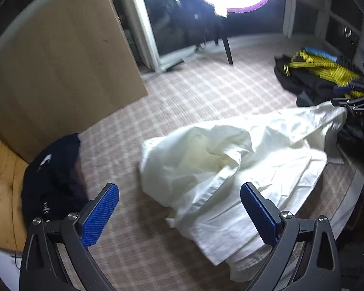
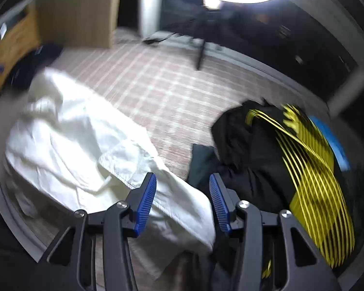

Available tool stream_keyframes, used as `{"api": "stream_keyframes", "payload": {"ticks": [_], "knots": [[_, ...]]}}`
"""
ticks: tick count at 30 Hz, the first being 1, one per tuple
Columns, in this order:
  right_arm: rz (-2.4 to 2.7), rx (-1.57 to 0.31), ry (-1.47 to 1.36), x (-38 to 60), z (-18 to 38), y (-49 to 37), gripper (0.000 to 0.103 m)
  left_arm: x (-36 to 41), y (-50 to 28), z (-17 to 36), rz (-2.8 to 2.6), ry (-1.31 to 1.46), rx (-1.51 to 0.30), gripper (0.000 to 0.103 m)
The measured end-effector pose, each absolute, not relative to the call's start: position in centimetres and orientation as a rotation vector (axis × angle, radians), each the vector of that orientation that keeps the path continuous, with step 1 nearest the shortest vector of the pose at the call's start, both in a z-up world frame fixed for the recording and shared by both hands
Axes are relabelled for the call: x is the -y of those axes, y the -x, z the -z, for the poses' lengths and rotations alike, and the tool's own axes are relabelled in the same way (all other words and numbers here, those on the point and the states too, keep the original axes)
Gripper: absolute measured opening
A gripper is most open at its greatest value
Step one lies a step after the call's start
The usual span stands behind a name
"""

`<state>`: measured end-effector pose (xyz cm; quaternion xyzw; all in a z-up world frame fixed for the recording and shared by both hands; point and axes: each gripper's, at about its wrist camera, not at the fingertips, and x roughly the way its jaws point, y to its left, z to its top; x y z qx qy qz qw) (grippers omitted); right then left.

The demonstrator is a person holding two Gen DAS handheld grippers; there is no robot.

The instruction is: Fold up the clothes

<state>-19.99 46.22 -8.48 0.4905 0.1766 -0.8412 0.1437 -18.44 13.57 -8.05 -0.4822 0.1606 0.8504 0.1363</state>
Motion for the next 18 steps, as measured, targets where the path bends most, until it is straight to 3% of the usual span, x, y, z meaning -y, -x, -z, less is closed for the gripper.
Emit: {"api": "stream_keyframes", "payload": {"ticks": [15, 17, 18], "knots": [[1.965, -1.061, -1.321, -39.9, 15.4, 20.8, 0.046, -16.8, 21.0, 11.2, -2.371, 1.499, -0.513, 0.101], [1.998, -1.014, -1.373, -40.5, 15.7, 22.4, 0.032, -16.9, 21.4, 11.3, -2.375, 1.505, -0.519, 0.101], [2.030, -0.855, -1.433, -41.7, 15.3, 23.9, 0.009, -16.9, 21.5, 11.3, -2.376, 1.508, -0.521, 0.101]]}}
